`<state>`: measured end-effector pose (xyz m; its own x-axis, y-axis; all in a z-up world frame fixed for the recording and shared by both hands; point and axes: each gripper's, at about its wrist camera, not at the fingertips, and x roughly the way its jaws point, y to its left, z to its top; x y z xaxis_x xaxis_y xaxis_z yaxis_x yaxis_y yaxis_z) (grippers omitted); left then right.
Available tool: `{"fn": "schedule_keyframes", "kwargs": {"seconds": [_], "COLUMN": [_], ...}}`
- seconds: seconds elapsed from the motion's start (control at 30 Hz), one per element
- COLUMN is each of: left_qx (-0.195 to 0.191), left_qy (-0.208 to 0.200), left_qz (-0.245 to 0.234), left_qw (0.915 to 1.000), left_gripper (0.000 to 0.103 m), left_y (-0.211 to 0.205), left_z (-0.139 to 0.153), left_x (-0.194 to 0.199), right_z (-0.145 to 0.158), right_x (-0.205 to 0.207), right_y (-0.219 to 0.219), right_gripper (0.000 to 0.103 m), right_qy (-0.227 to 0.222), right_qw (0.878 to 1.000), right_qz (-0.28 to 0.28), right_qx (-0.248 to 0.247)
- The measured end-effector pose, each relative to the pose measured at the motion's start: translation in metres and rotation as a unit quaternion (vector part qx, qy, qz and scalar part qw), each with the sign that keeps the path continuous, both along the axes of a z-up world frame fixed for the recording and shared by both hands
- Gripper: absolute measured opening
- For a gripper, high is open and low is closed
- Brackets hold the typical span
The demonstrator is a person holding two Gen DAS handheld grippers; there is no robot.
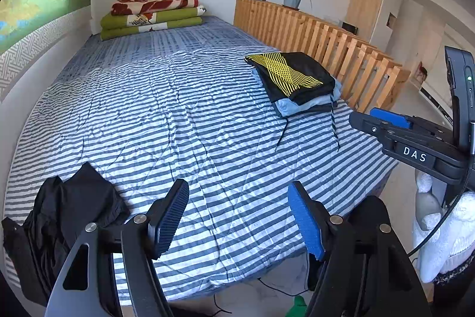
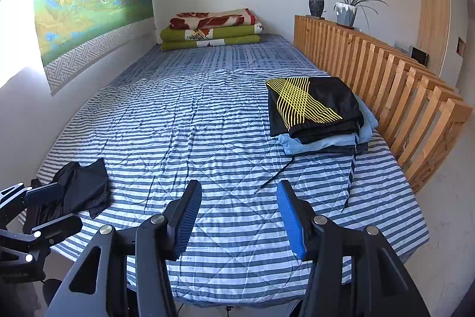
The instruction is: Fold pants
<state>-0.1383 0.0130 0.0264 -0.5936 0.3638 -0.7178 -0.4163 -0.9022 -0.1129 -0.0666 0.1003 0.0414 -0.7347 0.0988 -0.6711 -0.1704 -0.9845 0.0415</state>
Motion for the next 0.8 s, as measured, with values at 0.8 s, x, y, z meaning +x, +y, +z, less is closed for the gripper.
{"fn": "schedule_keyframes", "kwargs": {"seconds": [0.8], "left_qx": [0.005], "left_qy": [-0.003], "left_qz": [0.004], "left_qw": [1.0000], "left_gripper": [0.087], "left_y": [-0.007], "left_z": [-0.004], "left_x": [0.002], "right_z": [0.012], "right_x": [0.023], "right_y": [-0.005], "right_gripper": [0.068], "right_qy": [0.013], "right_qw": [0.999], "right_qz": [-0.034], "right_qx": [0.016]}}
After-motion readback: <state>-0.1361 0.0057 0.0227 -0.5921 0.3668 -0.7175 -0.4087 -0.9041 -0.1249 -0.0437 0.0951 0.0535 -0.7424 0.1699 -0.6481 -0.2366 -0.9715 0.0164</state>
